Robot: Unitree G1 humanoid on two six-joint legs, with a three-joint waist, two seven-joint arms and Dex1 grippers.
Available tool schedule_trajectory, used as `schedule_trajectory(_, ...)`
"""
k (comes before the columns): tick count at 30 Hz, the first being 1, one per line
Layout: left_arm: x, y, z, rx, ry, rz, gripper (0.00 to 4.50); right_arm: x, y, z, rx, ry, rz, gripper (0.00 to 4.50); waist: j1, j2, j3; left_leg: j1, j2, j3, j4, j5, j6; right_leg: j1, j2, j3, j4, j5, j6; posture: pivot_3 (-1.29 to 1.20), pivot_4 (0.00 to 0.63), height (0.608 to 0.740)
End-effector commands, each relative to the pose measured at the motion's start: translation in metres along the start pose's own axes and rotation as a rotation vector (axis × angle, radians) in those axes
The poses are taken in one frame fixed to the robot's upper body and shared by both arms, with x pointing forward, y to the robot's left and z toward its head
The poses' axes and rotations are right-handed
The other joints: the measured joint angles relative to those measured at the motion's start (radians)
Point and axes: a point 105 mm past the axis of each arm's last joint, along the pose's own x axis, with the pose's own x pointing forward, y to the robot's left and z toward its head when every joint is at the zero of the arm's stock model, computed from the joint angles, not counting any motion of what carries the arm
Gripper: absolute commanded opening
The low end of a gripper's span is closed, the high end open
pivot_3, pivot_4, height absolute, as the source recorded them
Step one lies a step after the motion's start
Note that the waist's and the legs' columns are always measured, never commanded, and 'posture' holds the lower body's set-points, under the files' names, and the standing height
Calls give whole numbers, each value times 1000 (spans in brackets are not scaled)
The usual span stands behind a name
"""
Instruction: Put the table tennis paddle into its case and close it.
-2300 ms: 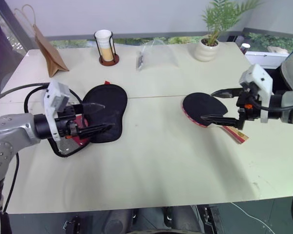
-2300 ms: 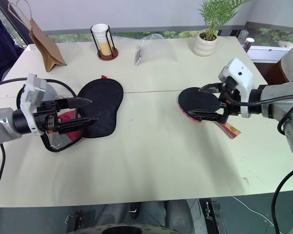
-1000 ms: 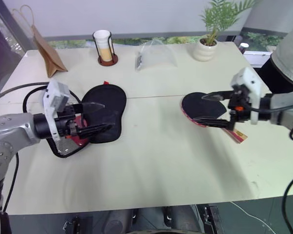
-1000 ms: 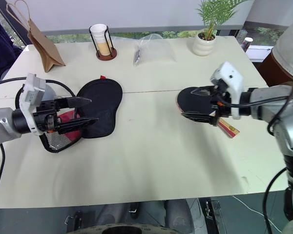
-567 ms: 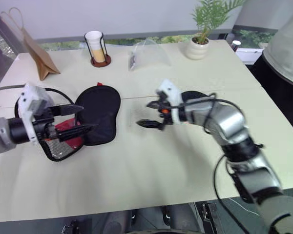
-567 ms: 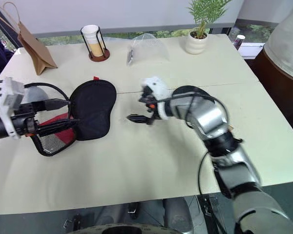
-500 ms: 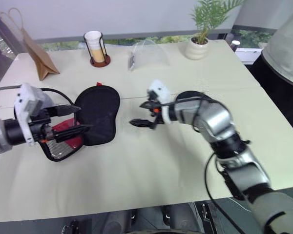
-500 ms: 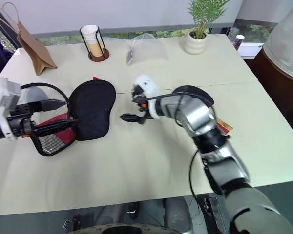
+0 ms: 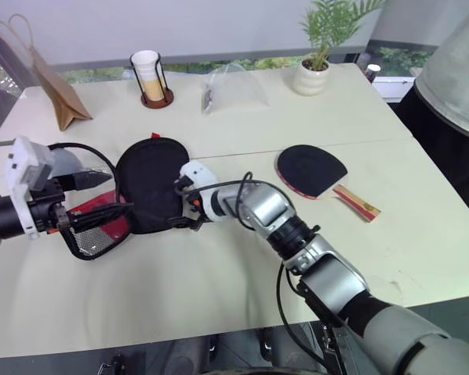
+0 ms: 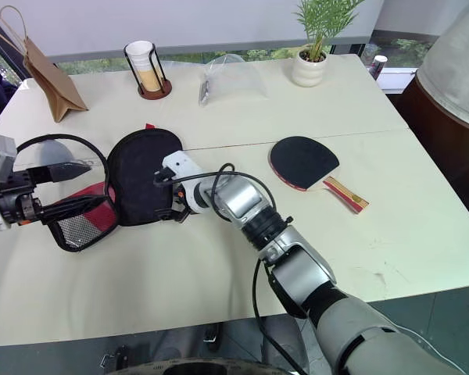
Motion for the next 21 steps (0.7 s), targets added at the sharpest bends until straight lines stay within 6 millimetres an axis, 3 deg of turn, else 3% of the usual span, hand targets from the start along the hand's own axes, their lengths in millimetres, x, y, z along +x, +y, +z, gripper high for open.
schedule_trajectory(1, -5, 3, 13, 69, -12, 17, 4500, 14, 4, 4, -53, 7, -35, 4476, -3, 0, 0, 0, 0, 0, 0, 0, 0, 0, 0, 0, 0, 0, 0, 0, 150, 734)
schedule_trajectory(5, -5, 4, 14, 78, -8, 17, 4500, 25, 9, 1, -81, 24, -40, 4476, -19, -1, -1, 4, 0, -1, -2, 1, -1, 3, 0, 0, 0, 0, 0, 0, 150, 734)
schedule_trajectory(7, -6, 4, 14, 82, -6, 18, 4500, 28, 10, 1, -101, 26, -42, 3959, -21, -1, -1, 9, 0, -1, -4, 1, -2, 6, 0, 0, 0, 0, -1, 0, 150, 734)
schedule_trajectory(9, -6, 4, 14, 84, -5, 19, 4500, 30, 11, 0, -109, 28, -35, 3164, -21, -2, -1, 14, 0, 0, -9, 1, -3, 8, 0, 0, 0, -1, -2, 0, 150, 734)
schedule_trajectory(15, -6, 2, 12, 85, -10, 31, 4500, 28, 7, -5, -152, 39, -43, 121, -22, -3, -2, 17, 1, -1, -17, 4, -6, 7, 1, 1, 0, -4, -8, 0, 150, 734)
schedule_trajectory(21, -2, 0, 10, 81, -18, 28, 4500, 15, -5, -6, -128, 44, -65, 50, -18, -3, -2, 17, 1, -2, -17, 4, -7, 8, 1, 1, 0, -4, -8, 0, 150, 734)
